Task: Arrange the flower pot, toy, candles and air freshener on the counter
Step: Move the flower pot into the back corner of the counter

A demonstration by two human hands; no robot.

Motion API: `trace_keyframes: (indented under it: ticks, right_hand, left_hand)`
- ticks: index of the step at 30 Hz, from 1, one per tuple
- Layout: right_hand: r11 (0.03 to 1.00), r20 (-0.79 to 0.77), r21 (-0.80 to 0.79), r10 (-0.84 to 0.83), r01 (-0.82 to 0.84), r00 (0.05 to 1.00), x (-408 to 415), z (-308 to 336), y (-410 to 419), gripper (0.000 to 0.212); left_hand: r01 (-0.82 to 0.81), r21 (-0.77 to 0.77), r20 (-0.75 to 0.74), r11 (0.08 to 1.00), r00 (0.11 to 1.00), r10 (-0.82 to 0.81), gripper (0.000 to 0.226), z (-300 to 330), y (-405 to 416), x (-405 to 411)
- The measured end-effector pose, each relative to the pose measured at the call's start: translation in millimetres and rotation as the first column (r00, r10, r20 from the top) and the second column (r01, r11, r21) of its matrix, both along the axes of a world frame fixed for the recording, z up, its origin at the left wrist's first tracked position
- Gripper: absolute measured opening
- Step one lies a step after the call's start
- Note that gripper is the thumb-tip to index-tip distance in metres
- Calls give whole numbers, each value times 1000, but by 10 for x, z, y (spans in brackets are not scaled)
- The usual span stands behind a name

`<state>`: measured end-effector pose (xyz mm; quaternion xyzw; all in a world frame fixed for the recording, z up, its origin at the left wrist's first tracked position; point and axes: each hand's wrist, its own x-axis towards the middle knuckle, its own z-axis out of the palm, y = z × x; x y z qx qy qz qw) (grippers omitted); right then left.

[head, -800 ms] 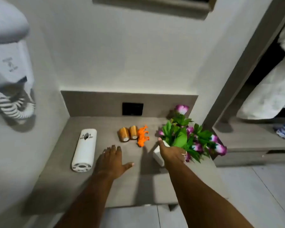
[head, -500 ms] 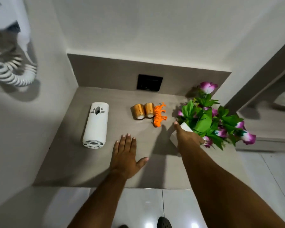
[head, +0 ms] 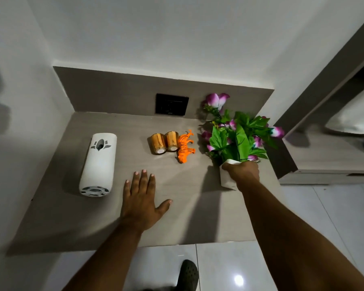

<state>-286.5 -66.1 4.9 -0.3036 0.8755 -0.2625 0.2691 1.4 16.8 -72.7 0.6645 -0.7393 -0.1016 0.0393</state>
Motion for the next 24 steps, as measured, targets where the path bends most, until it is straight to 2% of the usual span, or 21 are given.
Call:
trace_keyframes:
  ticks: [3,6,10,13,18,24]
  right_hand:
    - [997,23,-56,-56,58,998,-59,-2,-157,89]
    - [972,60,-203,-108,118,992,-143,-55,-376,86]
    - [876,161,-430,-161,216,974,-337,-236,-691,88]
    - [817,177,-527,-165,235,970,-499,-397,-876,94]
    - [809,139,-561,-116,175,983,-741,-565,-1034,99]
    - [800,149,-582,-73,147,986,-906,-652,-1145,91]
  left_hand:
    - [24,10,17,1000,1000,-24,102,38,-19,-28]
    - [19,28,35,999,999,-20,104,40,-102,-51]
    - [-31,18,38,999,999,30,100,-4,-255,-118]
    - [-43,10,66,999,997,43,101,-7,-344,-137]
    - [-31,30,97,999,995,28,101,-17,-361,-135]
    - [-50,39,86,998,995,46,104,2,-369,-152]
